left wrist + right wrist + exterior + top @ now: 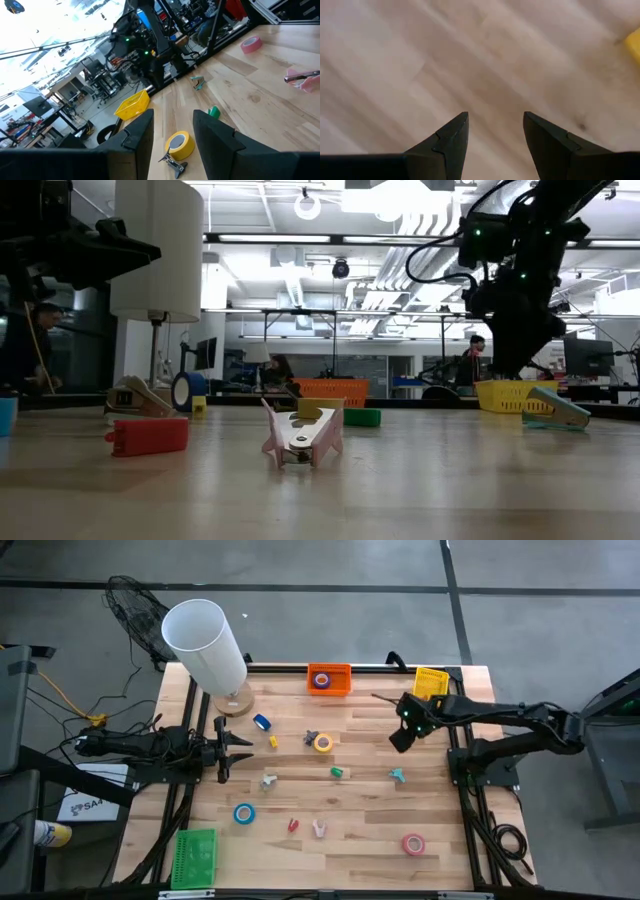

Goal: Pick and place Stapler, Stapler remover, tape
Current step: Put the light blue staple remover into the green bin

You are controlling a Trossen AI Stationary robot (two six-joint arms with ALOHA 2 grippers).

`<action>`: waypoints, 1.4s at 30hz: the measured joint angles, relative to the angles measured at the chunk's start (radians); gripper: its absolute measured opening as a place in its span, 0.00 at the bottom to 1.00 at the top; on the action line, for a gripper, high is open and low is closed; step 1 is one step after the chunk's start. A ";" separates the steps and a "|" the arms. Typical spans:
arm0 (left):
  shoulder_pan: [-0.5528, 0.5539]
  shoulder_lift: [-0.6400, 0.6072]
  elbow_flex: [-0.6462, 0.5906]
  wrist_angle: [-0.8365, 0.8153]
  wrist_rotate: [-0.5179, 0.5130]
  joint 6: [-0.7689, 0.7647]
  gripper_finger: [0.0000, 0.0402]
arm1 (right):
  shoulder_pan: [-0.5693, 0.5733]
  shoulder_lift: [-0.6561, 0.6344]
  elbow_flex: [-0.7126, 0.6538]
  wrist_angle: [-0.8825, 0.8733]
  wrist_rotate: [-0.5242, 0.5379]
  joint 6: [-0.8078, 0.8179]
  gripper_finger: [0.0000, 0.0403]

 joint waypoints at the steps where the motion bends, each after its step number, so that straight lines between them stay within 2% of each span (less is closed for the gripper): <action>1: 0.000 0.000 0.000 0.000 0.000 0.000 0.34 | 0.020 0.000 0.000 -0.013 -0.001 0.013 0.45; 19: 0.000 0.000 0.000 0.000 0.000 0.000 0.34 | 0.395 0.000 0.000 -0.063 -0.030 0.298 0.45; 26: 0.000 0.000 0.000 0.000 0.000 0.000 0.34 | 0.540 0.000 -0.003 -0.058 0.041 0.413 0.45; 28: 0.000 0.000 0.000 0.000 0.000 0.000 0.34 | 0.580 0.000 -0.017 -0.039 0.076 0.443 0.45; 35: 0.000 0.000 0.000 0.000 0.000 0.000 0.34 | 0.688 0.000 -0.122 0.095 0.097 0.562 0.45; 42: 0.000 0.000 0.000 0.000 0.000 0.000 0.34 | 0.746 0.000 -0.222 0.258 0.167 0.587 0.45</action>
